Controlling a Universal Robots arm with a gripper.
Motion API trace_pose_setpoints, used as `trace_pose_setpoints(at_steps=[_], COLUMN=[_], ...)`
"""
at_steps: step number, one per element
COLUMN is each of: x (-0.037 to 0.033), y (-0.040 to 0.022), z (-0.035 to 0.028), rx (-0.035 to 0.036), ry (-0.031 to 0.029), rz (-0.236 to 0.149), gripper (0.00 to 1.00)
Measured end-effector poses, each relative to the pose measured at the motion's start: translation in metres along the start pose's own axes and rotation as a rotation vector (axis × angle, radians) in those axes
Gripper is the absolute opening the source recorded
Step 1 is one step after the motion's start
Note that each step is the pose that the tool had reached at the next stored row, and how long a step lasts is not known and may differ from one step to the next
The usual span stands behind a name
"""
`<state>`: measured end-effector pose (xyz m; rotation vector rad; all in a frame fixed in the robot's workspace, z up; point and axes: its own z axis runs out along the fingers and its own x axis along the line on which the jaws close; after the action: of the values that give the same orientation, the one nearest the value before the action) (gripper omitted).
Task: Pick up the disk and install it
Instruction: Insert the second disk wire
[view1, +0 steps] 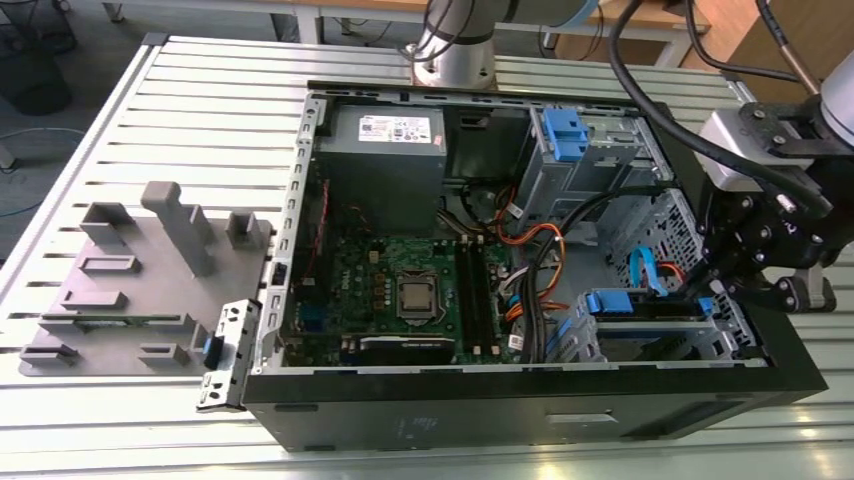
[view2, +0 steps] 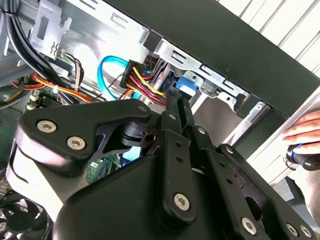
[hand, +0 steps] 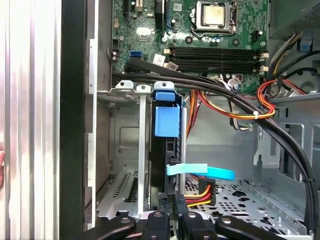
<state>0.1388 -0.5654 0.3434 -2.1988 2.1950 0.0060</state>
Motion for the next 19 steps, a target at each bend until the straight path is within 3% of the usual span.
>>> trace_pose_setpoints(at_steps=[7, 19], x=[0.0021, 0.0022], y=[0.0003, 0.0009], z=[0.0053, 0.0064], rx=[0.0, 0.0], ry=[0.0003, 0.0005], rz=[0.0, 0.0], gripper=[0.16, 0.16])
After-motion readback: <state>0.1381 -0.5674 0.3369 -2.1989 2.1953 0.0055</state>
